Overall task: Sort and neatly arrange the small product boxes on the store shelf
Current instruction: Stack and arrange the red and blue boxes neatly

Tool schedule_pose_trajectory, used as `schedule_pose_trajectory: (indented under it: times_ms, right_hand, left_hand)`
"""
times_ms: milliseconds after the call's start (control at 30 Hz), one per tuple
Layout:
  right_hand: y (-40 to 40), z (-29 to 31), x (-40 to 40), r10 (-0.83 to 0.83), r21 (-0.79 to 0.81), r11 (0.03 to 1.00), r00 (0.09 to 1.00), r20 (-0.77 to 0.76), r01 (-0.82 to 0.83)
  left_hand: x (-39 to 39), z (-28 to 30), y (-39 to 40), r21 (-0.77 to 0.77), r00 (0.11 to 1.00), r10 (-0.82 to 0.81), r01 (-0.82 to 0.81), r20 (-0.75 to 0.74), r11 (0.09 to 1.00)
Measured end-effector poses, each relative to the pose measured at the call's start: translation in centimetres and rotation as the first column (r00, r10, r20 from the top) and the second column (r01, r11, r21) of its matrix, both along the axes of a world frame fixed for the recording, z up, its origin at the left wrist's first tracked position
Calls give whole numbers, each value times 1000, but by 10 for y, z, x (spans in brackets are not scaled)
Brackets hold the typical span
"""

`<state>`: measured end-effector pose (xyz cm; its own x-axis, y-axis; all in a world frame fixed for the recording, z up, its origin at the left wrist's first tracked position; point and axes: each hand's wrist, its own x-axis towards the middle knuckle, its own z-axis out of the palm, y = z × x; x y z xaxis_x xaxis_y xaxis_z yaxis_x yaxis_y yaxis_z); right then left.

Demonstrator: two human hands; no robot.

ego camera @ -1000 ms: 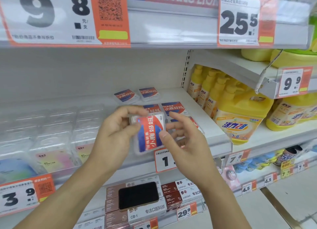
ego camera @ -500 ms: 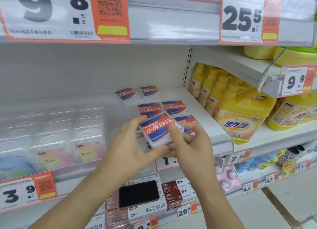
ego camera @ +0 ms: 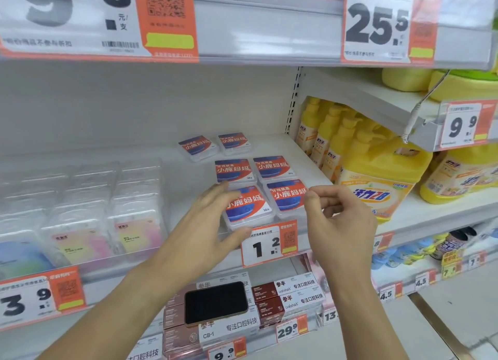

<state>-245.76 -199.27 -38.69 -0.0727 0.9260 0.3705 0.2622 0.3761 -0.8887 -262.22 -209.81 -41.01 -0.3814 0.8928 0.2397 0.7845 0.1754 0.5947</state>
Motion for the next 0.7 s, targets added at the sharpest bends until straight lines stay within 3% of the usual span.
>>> schedule_pose_trajectory:
  times_ms: [167,233,433,700]
  right_hand:
    - [10,-8,7,-57,24,998,997,-60,59]
    - [15,-13,6,-21,68,997,1000,-15,22]
    - [25,-31,0,167,61,979,930,326,-197]
    - [33,-32,4,190,65,972,915,356,-227]
  left_hand:
    - [0,0,2,-40,999,27,-28,-30,999]
    - [0,2,2,-66,999,25,-28,-47,997]
    - [6,8,6,-102,998,55,-55,-3,993]
    - [0,11,15,-4,996,91,-91,-10,996]
